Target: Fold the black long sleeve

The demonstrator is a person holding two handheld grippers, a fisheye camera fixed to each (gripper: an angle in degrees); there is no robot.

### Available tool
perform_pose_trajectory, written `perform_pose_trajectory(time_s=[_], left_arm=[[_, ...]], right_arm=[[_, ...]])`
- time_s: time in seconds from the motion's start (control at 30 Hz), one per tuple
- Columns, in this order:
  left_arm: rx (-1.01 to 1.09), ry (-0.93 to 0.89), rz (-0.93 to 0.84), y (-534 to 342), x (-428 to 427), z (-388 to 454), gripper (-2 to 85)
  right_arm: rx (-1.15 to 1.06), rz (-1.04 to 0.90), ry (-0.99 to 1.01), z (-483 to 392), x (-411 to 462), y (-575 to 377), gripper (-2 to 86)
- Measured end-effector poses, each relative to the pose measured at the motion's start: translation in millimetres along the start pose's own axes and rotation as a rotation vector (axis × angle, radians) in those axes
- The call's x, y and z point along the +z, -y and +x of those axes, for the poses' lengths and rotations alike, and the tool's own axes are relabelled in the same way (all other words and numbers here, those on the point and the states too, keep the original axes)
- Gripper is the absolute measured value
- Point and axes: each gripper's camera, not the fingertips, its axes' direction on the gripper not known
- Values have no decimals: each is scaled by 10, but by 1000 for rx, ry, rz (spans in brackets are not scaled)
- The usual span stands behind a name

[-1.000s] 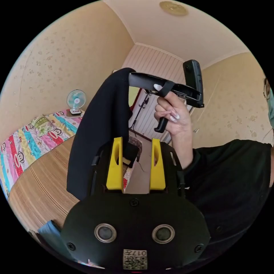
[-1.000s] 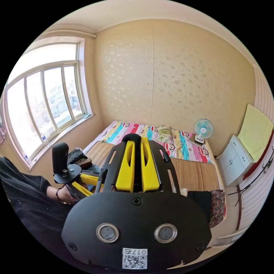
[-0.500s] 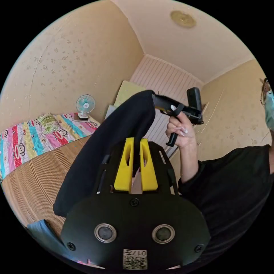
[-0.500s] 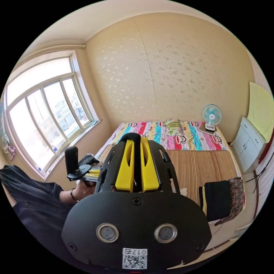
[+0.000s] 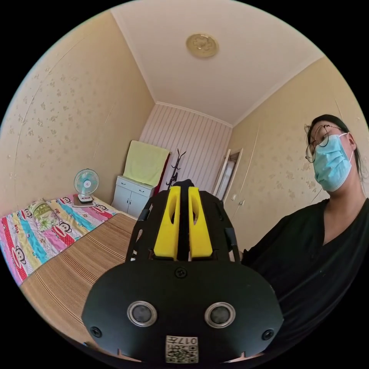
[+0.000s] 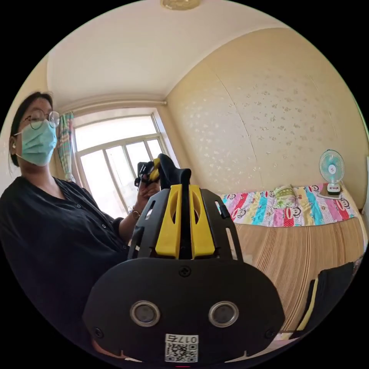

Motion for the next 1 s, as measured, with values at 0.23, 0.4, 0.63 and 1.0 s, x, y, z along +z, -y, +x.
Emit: perform_pose_trajectory(time_s=[0.23,0.4,0.63,1.0], left_arm=[[27,-134,115,503,-332,295,38],[68,-166,122,813,-545,466,39],[68,-83,89,1061,-806,664,38],[48,85,75,1249,-1896,749,39]], right_arm=[[158,72,-108,-46,-891,-406,75],[192,-104,-133,-143,-742,-491,120],[204,-344,-27,79,-65,-167,35],[-13,-96,-312,-405,-825,1601,5]])
